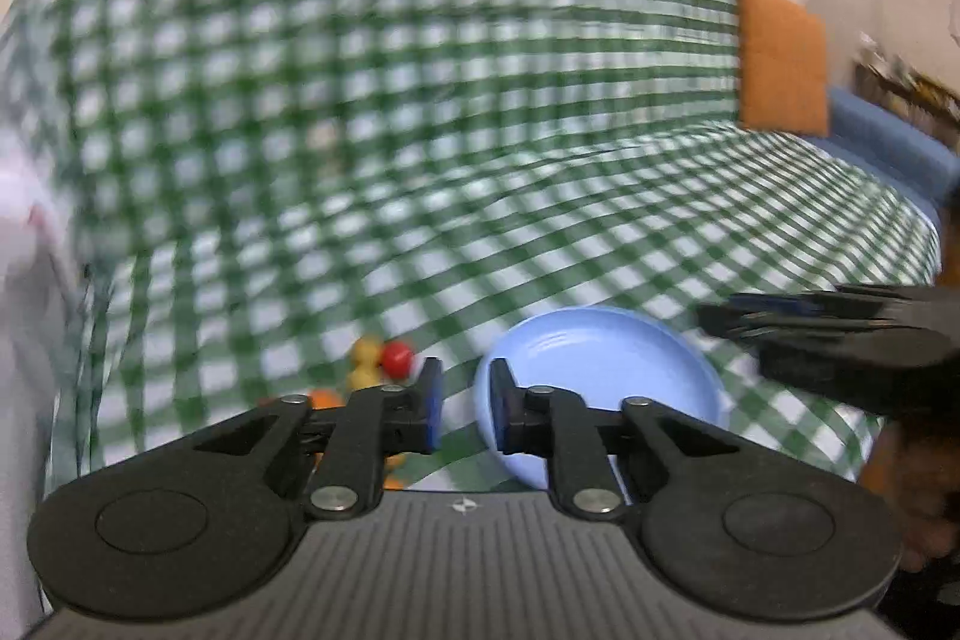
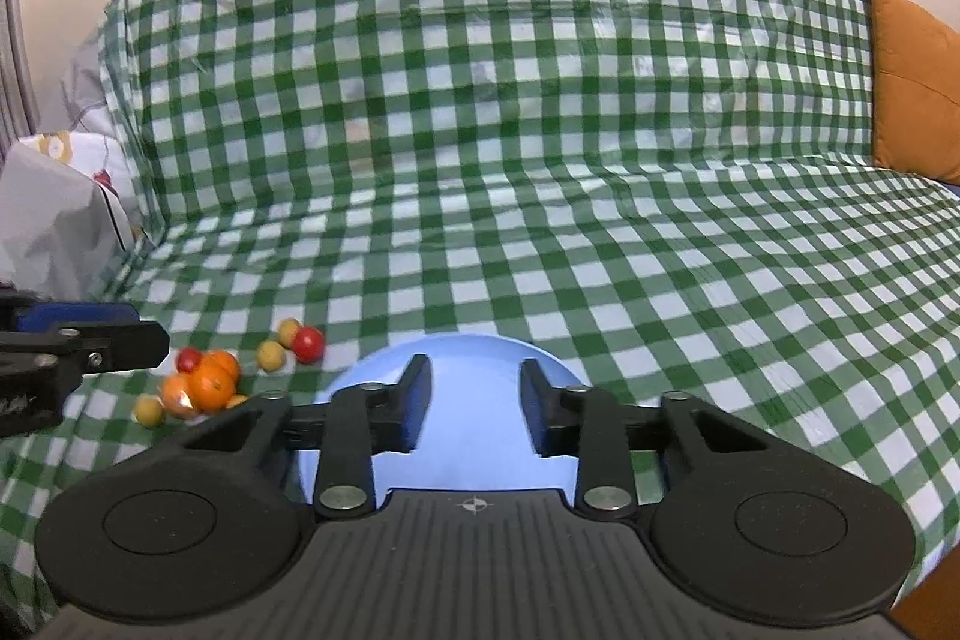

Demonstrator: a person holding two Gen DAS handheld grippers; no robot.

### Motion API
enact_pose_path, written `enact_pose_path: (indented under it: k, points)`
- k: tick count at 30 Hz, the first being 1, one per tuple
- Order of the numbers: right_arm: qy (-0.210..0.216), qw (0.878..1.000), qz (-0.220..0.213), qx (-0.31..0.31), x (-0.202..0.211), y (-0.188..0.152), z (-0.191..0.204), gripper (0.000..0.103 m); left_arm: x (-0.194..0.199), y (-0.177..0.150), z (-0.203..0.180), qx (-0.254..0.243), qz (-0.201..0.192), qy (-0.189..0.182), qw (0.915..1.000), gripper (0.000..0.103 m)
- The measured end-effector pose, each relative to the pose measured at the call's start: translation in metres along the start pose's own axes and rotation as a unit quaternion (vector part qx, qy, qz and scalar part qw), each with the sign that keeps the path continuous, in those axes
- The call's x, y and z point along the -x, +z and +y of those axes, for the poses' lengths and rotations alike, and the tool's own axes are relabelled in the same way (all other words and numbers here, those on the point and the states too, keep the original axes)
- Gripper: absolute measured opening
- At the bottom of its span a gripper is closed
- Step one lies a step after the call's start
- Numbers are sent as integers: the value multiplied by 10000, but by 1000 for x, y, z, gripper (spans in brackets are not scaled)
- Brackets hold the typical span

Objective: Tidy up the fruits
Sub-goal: 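Grasp a small yellow fruit with the left tool while the right grasps an orange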

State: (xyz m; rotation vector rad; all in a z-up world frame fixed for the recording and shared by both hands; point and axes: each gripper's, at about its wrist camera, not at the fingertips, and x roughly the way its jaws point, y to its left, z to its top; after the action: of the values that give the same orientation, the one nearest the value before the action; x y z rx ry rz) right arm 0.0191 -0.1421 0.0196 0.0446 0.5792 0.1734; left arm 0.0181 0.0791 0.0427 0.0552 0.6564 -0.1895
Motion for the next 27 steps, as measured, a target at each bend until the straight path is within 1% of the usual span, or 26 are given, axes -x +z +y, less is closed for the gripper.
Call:
enact_pose_path:
  k: [1, 2, 3, 4, 6, 7, 9, 11, 12, 14, 16, 19, 21, 24, 25, 26, 27]
  points:
    - [35, 10000, -35, -21, 0, 1, 2, 26, -6, -2, 17, 373, 212, 64, 9991, 10]
    - [83, 9999, -68, -41, -1, 1, 4, 26, -11, -2, 34, 804, 356, 123, 9960, 5]
    - [144, 9998, -101, -52, -1, 0, 6, 26, -11, -1, 53, 1233, 373, 145, 9916, 5]
    - [194, 9997, -106, -48, -3, -1, 9, 26, -11, -1, 67, 1490, 348, 181, 9881, 5]
    - [300, 9995, -28, -69, -10, -5, 13, 26, -10, -3, 94, 1940, 322, 414, 9796, 5]
    - [374, 9993, 7, -88, -13, -7, 16, 26, -11, -5, 105, 2113, 370, 503, 9754, 5]
    - [518, 9986, 95, -98, -21, -10, 22, 26, -16, -11, 124, 2472, 589, 569, 9655, 5]
    - [781, 9966, 209, -131, -30, -10, 29, 27, -25, -18, 140, 2767, 899, 527, 9553, 5]
    - [932, 9954, 224, -82, -32, -11, 34, 27, -29, -21, 145, 2857, 1026, 500, 9515, 5]
    - [1160, 9928, 254, 147, -37, -14, 48, 27, -35, -24, 153, 2960, 1165, 440, 9470, 5]
    - [1409, 9886, 380, 367, -45, -17, 64, 27, -40, -25, 158, 3027, 1249, 392, 9440, 5]
    - [1657, 9823, 595, 646, -60, -23, 88, 28, -45, -32, 161, 3056, 1388, 361, 9413, 6]
    - [1763, 9791, 691, 746, -67, -25, 100, 31, -52, -30, 160, 3000, 1458, 367, 9420, 7]
    - [1850, 9753, 898, 811, -83, -30, 117, 45, -63, -28, 155, 2859, 1561, 387, 9447, 16]
    - [1899, 9738, 945, 815, -87, -30, 122, 50, -69, -27, 153, 2788, 1626, 432, 9455, 22]
    - [1915, 9731, 970, 832, -88, -33, 124, 51, -75, -28, 152, 2714, 1700, 498, 9460, 31]
    - [1903, 9728, 1000, 863, -92, -35, 128, 53, -79, -28, 150, 2668, 1756, 557, 9460, 34]
